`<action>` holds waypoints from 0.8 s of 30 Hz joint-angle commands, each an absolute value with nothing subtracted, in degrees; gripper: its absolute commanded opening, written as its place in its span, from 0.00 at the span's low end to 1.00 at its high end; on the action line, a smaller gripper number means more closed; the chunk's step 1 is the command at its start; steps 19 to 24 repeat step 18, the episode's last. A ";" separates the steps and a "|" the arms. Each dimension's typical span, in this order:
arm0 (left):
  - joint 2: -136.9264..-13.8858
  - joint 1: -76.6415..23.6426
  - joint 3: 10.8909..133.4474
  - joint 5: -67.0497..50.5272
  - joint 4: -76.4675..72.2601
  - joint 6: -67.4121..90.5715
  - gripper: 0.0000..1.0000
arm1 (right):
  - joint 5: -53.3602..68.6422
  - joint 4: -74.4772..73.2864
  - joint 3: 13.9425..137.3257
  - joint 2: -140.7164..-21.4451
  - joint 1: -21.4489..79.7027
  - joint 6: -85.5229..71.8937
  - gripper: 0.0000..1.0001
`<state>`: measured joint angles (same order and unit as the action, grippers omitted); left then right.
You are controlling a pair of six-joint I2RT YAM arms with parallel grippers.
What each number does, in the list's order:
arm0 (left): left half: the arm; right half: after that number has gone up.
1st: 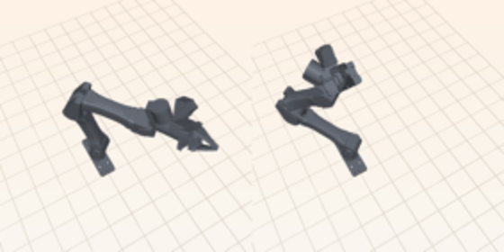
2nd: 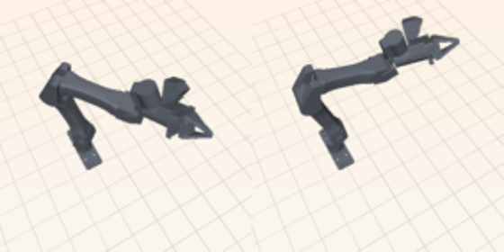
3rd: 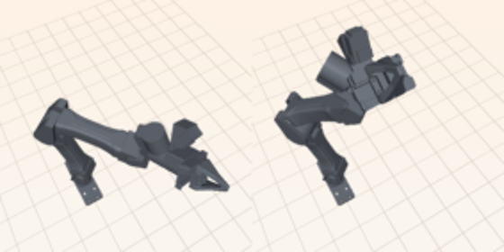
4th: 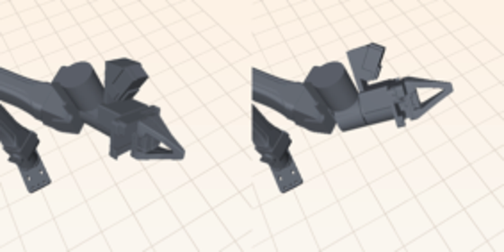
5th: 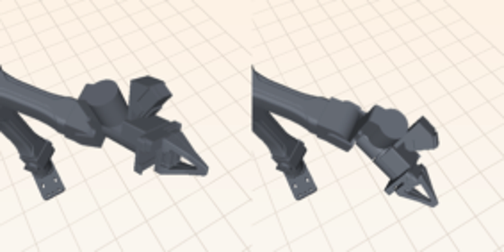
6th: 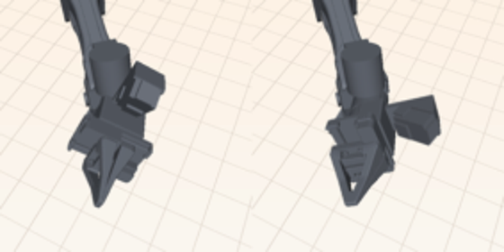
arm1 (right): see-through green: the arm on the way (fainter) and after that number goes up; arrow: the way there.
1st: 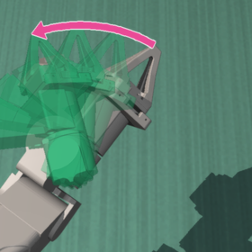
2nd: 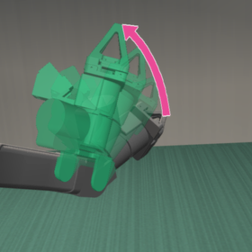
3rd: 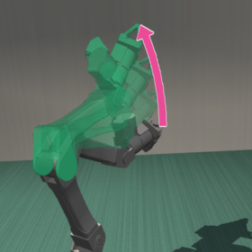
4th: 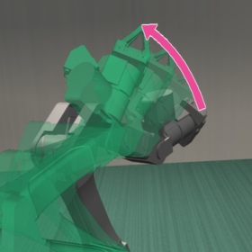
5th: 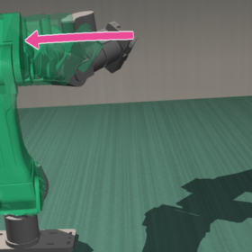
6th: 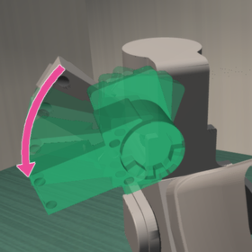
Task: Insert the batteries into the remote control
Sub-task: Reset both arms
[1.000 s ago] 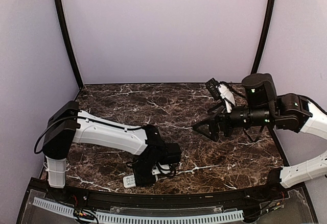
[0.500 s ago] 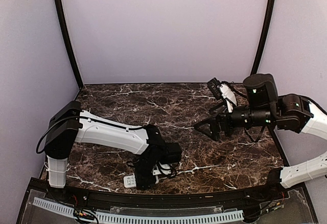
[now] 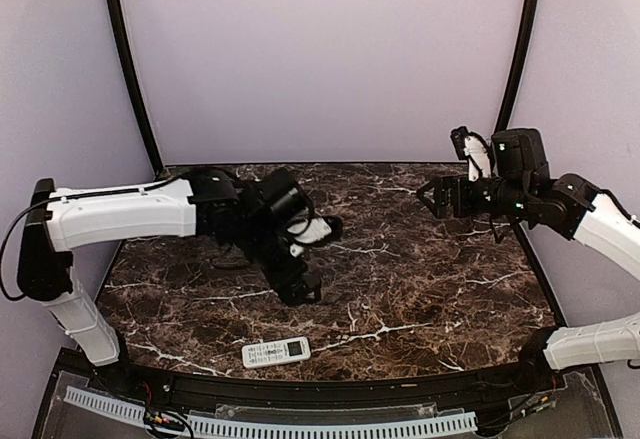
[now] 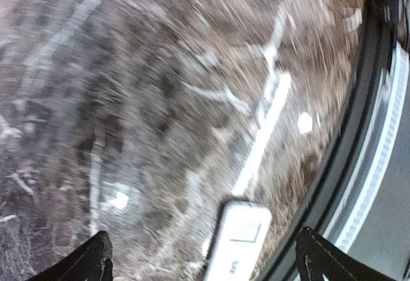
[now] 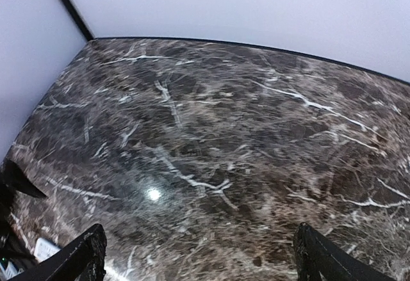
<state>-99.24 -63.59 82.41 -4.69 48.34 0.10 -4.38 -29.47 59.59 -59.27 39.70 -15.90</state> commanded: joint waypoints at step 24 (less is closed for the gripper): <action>-59.17 -18.21 37.82 35.42 0.74 22.01 0.99 | 4.48 -1.99 31.72 -59.04 0.75 -21.95 0.99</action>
